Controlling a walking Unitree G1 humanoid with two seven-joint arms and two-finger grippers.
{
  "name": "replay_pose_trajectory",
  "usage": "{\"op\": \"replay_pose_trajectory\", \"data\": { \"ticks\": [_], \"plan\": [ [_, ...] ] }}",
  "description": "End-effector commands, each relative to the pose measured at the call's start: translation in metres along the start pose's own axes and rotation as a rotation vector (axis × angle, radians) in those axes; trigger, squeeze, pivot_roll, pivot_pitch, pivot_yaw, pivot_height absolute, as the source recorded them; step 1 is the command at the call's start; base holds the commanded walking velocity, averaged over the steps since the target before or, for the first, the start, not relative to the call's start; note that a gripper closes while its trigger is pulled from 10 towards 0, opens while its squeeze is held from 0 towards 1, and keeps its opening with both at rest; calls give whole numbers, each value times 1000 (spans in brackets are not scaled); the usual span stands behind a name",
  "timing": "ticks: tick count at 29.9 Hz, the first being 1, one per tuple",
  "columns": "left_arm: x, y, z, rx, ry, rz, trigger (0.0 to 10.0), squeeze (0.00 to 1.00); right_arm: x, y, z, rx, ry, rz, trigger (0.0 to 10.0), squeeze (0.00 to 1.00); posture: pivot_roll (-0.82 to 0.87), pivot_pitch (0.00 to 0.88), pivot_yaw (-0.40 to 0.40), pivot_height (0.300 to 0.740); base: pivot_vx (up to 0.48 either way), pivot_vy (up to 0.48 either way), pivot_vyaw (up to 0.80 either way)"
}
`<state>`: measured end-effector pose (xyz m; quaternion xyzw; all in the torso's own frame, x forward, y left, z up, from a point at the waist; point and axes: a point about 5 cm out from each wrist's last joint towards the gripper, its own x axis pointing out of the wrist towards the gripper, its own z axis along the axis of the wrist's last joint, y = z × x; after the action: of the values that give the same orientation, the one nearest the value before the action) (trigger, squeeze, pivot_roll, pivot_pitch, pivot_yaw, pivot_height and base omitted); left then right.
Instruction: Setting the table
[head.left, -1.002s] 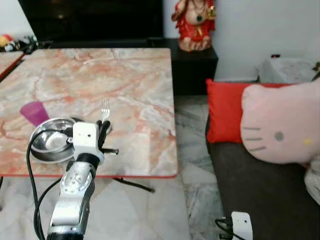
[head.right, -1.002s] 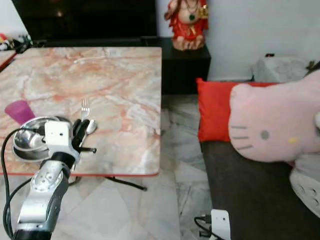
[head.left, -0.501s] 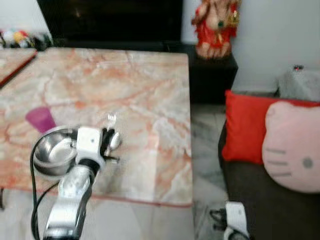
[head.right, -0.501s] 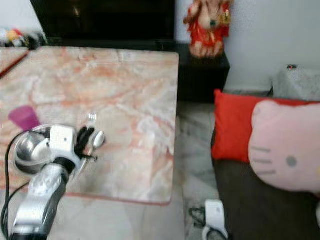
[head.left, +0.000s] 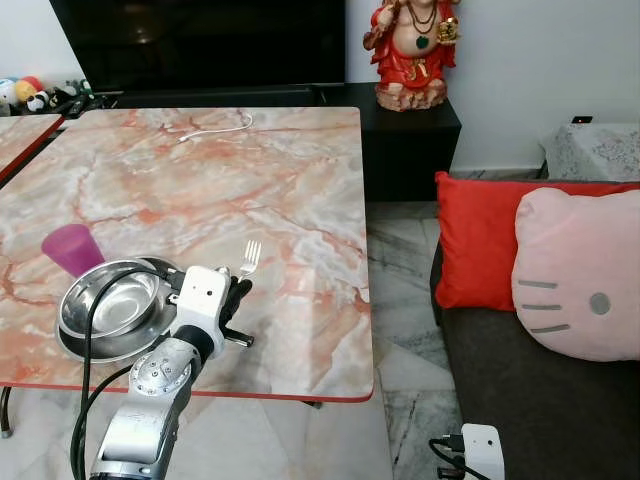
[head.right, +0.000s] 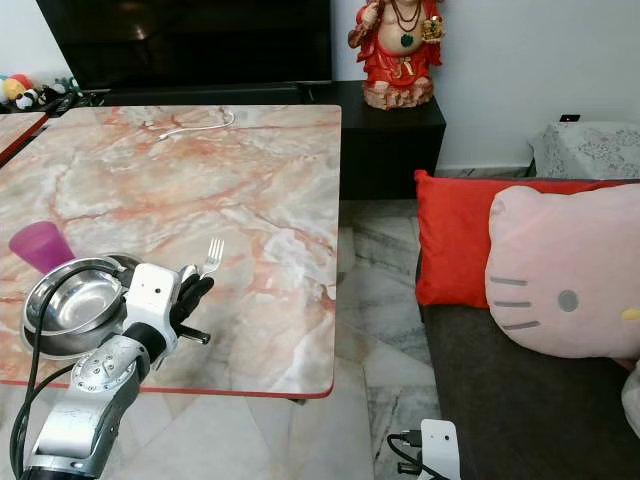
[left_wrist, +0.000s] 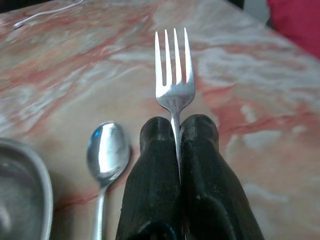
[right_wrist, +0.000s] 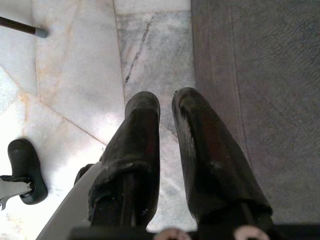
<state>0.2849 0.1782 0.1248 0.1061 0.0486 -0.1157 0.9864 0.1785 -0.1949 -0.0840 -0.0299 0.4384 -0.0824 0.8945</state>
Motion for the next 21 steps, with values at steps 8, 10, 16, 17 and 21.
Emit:
{"op": "replay_pose_trajectory", "data": {
  "ticks": [8, 10, 16, 17, 21],
  "plan": [
    [3, 3, -18, -29, 97, 40, 10000, 0, 0, 3, 1, -7, 1, 11, 10000, 0, -37, 39, 44, 732, 0, 0, 0],
    [4, 0, -20, -34, 108, 36, 10000, 0, 0, 2, 1, -8, 1, 11, 10000, 0, -40, 35, 44, 732, 0, 0, 0],
    [10, -4, -24, -52, 117, 32, 10000, 0, 0, 2, 1, -11, 1, 9, 10000, 0, -44, 30, 42, 732, 0, 0, 0],
    [11, -5, -25, -54, 117, 33, 10000, 0, 0, 2, 1, -12, 0, 9, 10000, 0, -43, 32, 42, 732, 0, 0, 0],
    [17, -5, -27, -55, 119, 40, 10000, 0, 0, 2, 2, -13, -3, 9, 10000, 0, -43, 38, 38, 732, 0, 0, 0]
  ]
}}
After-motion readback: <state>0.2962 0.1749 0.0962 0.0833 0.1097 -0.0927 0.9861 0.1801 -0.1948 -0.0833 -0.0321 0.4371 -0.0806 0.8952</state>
